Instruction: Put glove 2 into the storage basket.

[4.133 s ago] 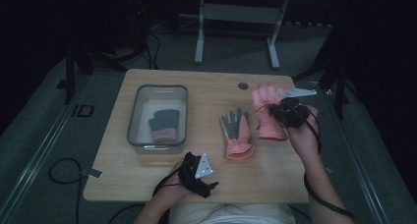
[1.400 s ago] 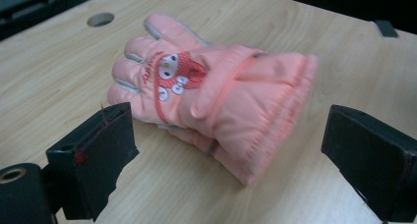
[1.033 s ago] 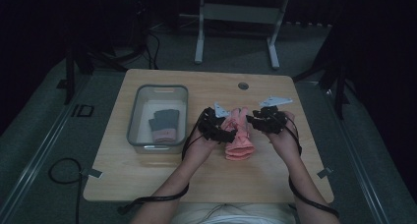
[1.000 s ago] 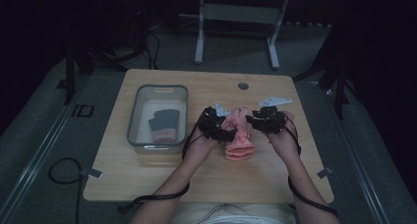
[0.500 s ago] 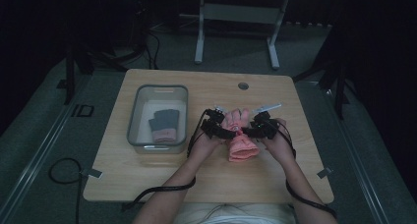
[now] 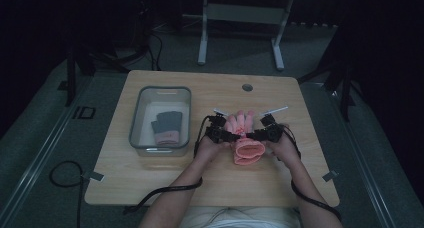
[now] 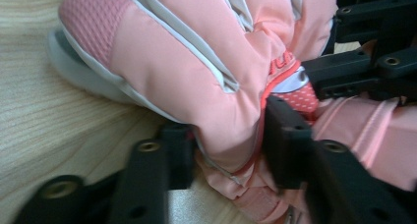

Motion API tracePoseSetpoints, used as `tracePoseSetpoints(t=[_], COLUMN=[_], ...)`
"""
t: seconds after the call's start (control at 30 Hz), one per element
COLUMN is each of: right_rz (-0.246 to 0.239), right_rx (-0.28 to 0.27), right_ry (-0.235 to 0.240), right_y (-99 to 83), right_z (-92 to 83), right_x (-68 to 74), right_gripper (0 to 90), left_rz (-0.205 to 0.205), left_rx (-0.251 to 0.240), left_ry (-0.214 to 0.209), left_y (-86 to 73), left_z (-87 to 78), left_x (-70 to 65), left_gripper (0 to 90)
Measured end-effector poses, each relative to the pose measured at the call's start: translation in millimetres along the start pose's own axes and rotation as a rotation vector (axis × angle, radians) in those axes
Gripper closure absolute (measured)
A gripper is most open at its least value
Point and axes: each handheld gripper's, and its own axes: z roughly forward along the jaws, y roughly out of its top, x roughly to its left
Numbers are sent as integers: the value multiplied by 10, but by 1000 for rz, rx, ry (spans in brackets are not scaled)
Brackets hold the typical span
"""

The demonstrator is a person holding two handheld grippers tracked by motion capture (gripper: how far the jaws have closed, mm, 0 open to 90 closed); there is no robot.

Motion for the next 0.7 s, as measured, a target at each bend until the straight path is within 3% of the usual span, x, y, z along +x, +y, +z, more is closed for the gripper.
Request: tracePoseSetpoints(t=[0.03, 0.07, 0.23, 0.3, 0.43, 0.53, 0.67, 0.7], right_rz=[6, 14, 18, 16, 16, 3, -10, -20], right_rx=[-5, -15, -29, -62, -111, -145, -171, -201], right_ry=[1, -3, -11, -6, 7, 2, 2, 10], right_y=[-5, -18, -18, -8, 47, 109, 159, 241], right_z=[-6, -23, -93, -176, -313, -435, -513, -611], right_x=[5, 18, 41, 65, 102, 158, 206, 268], right_gripper=[613, 655, 675, 680, 681, 681, 681, 680], left_rz=[0, 60, 81, 109, 126, 147, 156, 182], left_rx=[0, 8, 15, 4, -12, -39, -45, -73], left_ry=[0, 40, 38, 40, 40, 34, 35, 46], left_y=[0, 45, 101, 164, 235, 329, 351, 436], left_z=[0, -24, -86, -178, -280, -444, -497, -689], left_x=[0, -110, -194, -273, -347, -445, -469, -553], left_gripper=[665, 716, 746, 747, 750, 750, 750, 750])
